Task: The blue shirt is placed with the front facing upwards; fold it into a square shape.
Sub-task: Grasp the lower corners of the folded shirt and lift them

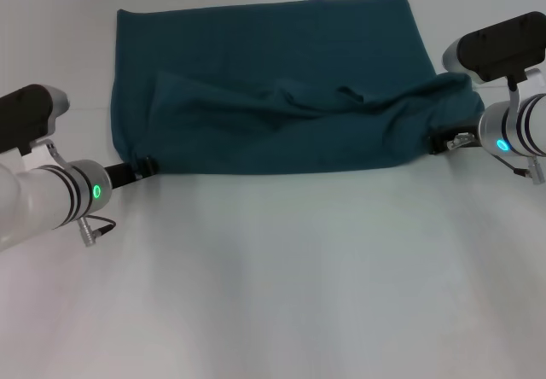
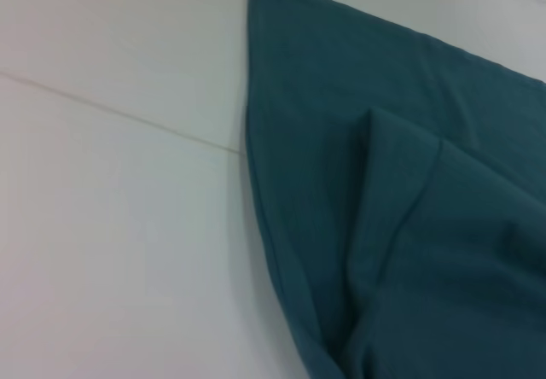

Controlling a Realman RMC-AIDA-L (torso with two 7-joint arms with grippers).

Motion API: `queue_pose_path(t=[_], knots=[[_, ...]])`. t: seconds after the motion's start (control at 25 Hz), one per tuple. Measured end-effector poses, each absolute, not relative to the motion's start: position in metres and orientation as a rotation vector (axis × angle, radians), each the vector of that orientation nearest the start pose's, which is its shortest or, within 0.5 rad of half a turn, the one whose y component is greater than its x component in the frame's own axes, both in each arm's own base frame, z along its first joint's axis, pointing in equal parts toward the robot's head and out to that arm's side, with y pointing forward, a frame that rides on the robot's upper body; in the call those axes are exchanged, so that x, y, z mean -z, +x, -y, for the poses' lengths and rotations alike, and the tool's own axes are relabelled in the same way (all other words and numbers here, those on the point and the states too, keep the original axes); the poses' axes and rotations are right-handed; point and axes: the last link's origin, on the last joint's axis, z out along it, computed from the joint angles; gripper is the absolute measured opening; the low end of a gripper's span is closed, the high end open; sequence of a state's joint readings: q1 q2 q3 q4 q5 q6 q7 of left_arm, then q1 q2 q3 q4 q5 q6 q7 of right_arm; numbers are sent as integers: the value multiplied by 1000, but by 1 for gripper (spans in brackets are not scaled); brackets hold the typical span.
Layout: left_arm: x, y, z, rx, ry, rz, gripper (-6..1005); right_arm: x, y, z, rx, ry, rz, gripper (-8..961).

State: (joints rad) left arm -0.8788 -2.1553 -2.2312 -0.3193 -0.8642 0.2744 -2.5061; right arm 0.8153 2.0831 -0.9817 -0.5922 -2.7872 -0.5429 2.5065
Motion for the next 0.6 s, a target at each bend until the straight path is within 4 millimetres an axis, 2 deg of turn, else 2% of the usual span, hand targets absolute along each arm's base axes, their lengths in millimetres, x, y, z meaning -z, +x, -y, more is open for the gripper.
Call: queue_pose_path(t=[0.08, 0.12, 0.6], knots=[[63, -261, -450, 342, -1693, 1440, 549, -4, 270, -463, 111, -1959, -966, 24], [62, -261, -450, 343, -1685, 1430, 307, -4, 270, -463, 111, -1959, -966, 24], [61, -262, -451, 334, -1683, 1408, 81, -3, 271, -463, 112, -1960, -966, 25]])
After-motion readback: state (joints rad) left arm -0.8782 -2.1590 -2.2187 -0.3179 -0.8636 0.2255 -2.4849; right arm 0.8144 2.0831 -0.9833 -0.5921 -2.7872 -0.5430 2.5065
